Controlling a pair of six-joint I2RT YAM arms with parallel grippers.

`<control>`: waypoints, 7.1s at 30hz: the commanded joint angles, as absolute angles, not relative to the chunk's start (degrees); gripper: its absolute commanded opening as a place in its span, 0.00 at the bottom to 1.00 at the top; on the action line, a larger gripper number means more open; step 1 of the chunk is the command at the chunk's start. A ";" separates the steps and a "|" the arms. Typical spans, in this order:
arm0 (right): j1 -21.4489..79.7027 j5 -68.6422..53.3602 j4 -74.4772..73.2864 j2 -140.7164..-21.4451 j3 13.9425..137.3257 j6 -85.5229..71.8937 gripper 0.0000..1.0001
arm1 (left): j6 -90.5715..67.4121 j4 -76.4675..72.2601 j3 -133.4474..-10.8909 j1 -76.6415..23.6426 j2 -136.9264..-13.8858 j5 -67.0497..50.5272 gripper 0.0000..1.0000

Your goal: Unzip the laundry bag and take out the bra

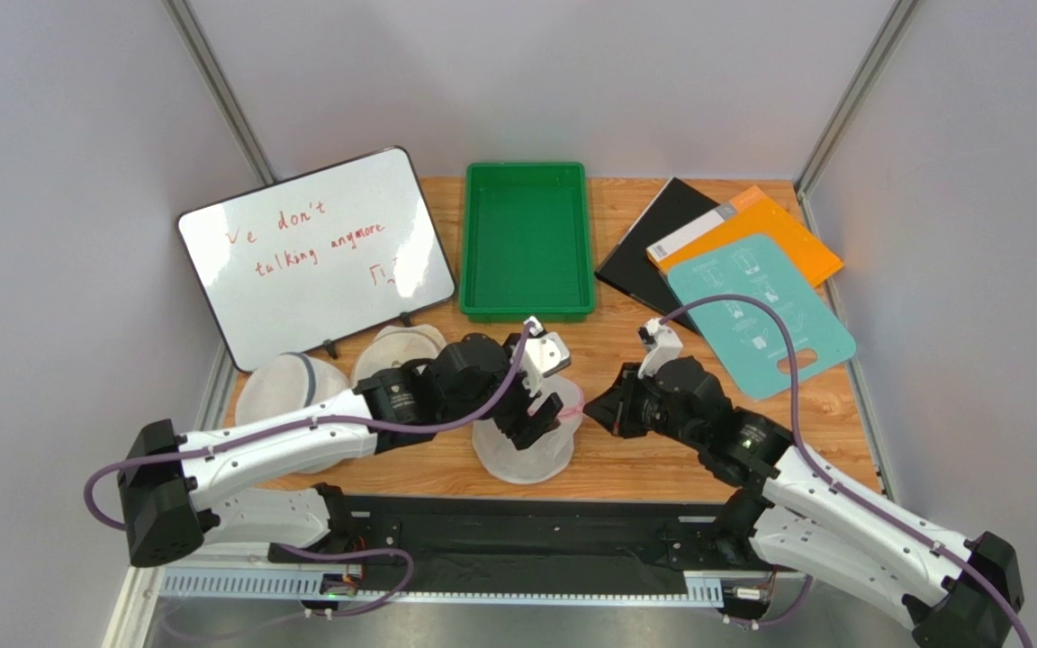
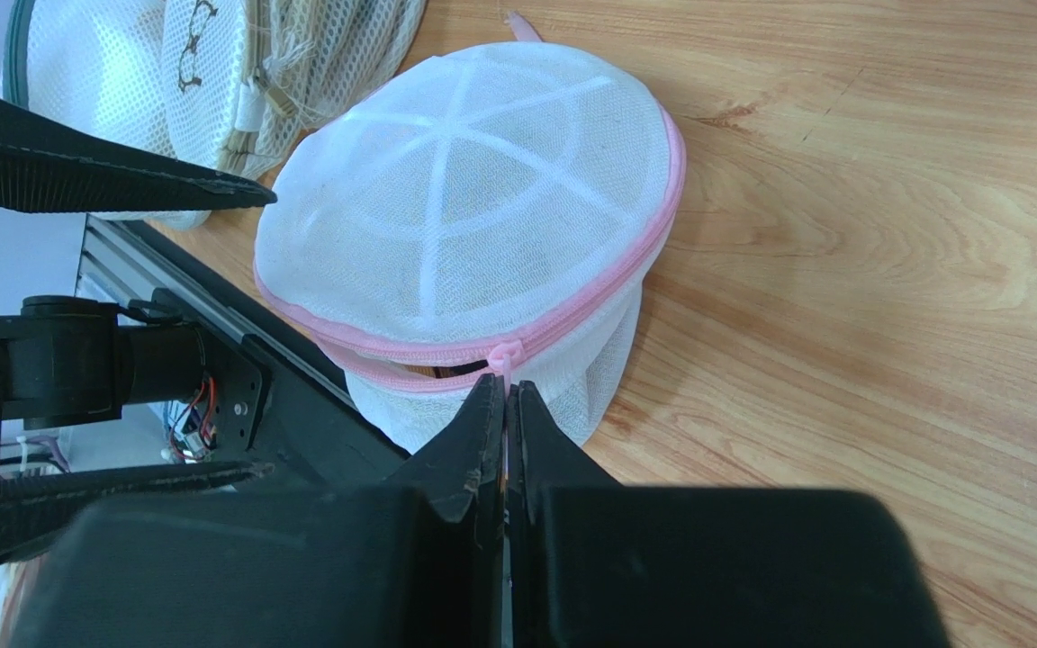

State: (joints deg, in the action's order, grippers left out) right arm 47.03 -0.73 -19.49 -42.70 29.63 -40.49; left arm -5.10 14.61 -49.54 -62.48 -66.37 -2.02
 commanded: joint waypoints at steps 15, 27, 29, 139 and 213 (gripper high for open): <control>48.08 -1.85 -17.93 -41.40 32.61 -40.43 0.00 | -6.42 11.25 -54.41 -65.13 -77.96 -3.87 0.73; 48.16 -1.58 -17.84 -41.31 32.08 -40.52 0.00 | -6.42 12.13 -53.62 -65.13 -78.66 -0.62 0.12; 48.16 -1.32 -17.84 -41.31 31.91 -40.43 0.00 | -6.50 12.13 -53.26 -65.13 -78.31 -0.27 0.05; 50.46 6.24 -18.37 -45.79 32.61 -37.00 0.00 | -5.63 19.42 -46.41 -65.21 -67.77 6.59 0.00; 49.83 -23.91 7.91 -53.17 22.85 -20.65 0.29 | -1.76 23.82 -46.67 -65.21 -57.48 -10.28 0.00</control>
State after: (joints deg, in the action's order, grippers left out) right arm 49.54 -24.99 3.79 -53.28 23.40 -21.47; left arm -2.63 24.93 -44.45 -65.17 -59.00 -9.41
